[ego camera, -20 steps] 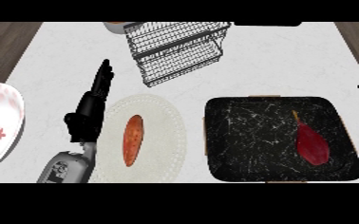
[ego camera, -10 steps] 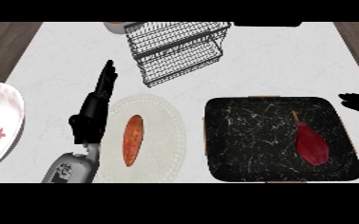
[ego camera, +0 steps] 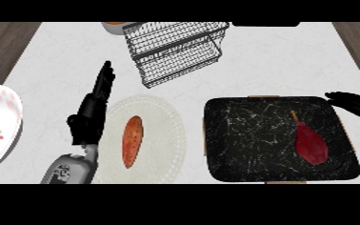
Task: Pick the pear from the tray and place it in the tiered basket
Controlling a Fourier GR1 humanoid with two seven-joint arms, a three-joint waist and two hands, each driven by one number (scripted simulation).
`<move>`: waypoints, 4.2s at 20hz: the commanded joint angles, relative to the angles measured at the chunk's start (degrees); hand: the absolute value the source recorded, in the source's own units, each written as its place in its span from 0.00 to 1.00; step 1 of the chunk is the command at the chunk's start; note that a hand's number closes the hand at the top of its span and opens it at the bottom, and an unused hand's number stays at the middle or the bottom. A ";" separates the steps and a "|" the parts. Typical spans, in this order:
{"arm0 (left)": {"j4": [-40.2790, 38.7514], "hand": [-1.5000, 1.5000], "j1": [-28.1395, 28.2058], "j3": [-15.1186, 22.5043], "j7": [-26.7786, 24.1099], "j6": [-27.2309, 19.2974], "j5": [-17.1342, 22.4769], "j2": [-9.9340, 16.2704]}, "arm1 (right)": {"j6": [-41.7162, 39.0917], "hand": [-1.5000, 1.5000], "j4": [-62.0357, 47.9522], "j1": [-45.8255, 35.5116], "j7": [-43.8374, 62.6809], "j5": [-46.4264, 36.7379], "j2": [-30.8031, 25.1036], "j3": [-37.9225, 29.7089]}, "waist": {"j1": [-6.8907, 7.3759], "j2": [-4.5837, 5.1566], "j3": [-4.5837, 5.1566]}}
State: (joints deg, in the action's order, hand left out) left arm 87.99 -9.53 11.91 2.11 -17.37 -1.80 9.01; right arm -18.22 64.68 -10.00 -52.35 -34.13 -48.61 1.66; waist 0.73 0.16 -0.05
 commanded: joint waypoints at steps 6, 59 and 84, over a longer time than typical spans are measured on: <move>0.24 0.50 -0.38 -1.49 -0.01 0.96 -0.60 -1.00 | -3.92 0.00 0.88 -0.14 -3.06 -0.56 1.33 3.81 | -0.73 -0.20 0.06; 0.54 0.50 0.49 -3.14 1.06 5.11 -5.59 -5.18 | 3.04 1.00 7.96 -12.99 54.18 -35.99 36.01 22.52 | 1.55 -1.11 0.63; -0.62 0.50 -0.77 -5.44 0.62 5.76 -4.87 -4.88 | -16.13 1.00 27.54 -56.32 120.25 -10.97 48.57 21.06 | 0.42 -0.40 0.16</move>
State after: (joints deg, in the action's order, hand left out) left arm 87.93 -8.60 7.54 2.05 -11.89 -7.02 3.75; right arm -33.17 94.53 -59.39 57.10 -50.45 -0.83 26.33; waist 1.31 -0.41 0.12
